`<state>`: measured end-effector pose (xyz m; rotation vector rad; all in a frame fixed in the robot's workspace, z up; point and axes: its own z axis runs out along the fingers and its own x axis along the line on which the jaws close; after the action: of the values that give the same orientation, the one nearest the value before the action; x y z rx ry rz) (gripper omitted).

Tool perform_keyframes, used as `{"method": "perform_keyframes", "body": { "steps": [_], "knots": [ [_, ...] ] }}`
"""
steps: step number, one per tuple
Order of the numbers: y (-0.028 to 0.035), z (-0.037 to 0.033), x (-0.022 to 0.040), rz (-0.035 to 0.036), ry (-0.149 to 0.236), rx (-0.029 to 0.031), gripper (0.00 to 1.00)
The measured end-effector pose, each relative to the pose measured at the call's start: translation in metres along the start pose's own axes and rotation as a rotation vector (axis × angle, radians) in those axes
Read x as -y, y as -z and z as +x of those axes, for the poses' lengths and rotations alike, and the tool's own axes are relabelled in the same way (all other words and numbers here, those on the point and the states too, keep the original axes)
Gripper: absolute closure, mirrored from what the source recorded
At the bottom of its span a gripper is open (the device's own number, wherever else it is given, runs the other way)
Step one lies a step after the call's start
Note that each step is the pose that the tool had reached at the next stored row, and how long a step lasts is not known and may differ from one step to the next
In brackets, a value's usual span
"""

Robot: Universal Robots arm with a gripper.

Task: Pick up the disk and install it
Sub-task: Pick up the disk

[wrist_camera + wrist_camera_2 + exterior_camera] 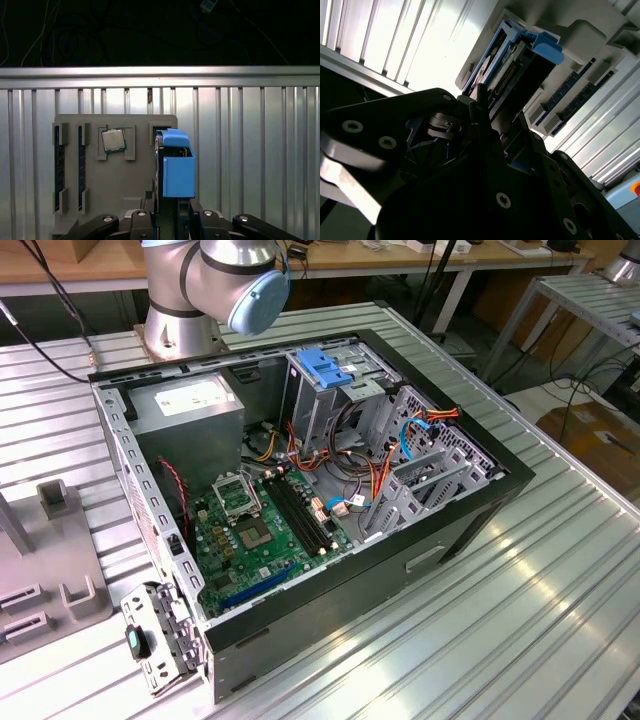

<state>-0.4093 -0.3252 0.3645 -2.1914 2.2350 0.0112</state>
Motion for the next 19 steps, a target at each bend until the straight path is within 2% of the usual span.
{"method": "perform_keyframes", "body": {
  "steps": [5,10,13,19],
  "knots": [
    [0.0017,0.0000,0.0000,-0.0002,0.000,-0.0001,0.65],
    [0.0127,-0.0006,0.0000,0.0000,0.000,0.0000,0.65],
    [0.0172,-0.0008,0.0000,-0.0001,0.000,0.0000,0.65],
    [0.0211,-0.0010,0.0000,0.0000,0.000,0.0000,0.65]
  ]
}}
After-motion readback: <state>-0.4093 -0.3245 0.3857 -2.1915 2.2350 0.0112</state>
